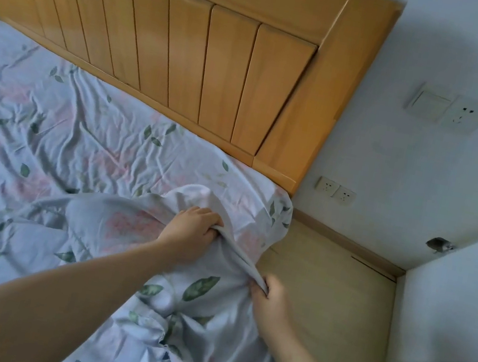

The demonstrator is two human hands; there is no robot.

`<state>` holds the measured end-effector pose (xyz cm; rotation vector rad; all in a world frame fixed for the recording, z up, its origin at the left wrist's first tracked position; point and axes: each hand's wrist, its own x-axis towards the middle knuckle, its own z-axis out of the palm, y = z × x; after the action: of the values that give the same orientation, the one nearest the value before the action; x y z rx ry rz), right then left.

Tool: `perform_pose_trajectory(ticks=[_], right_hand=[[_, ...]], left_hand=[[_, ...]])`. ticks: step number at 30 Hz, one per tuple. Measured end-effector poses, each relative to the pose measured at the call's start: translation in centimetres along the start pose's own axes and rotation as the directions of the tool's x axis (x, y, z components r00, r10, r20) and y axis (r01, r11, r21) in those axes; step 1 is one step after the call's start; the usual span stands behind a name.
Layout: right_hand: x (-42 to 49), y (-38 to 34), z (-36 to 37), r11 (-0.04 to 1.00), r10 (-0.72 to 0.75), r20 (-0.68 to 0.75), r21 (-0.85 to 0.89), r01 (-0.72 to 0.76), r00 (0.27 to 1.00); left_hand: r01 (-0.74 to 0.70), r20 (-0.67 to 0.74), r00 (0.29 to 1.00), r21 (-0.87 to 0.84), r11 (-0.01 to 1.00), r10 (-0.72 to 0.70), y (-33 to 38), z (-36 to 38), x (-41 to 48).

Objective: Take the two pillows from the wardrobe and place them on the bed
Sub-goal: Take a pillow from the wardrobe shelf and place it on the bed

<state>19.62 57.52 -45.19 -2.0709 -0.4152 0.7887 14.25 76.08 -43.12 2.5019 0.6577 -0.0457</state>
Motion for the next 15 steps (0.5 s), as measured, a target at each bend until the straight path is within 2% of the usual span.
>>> perform_pose_trajectory(ticks=[9,15], right_hand=[[9.3,-5.9,-0.7,0.974,-0.067,0.022,-0.217,0.07,0.997],[15.9,-9.6,0.3,0.959,-0.103,0.079,-0.255,0.12,0.992]], left_hand=[[0.053,-0.034,0.998,-0.027,0.998,-0.054,-3.6,-3.9,7.6],[0.123,-0.129,0.984,-0.029,0.992,-0.125,-5.9,-6.6,12.1]])
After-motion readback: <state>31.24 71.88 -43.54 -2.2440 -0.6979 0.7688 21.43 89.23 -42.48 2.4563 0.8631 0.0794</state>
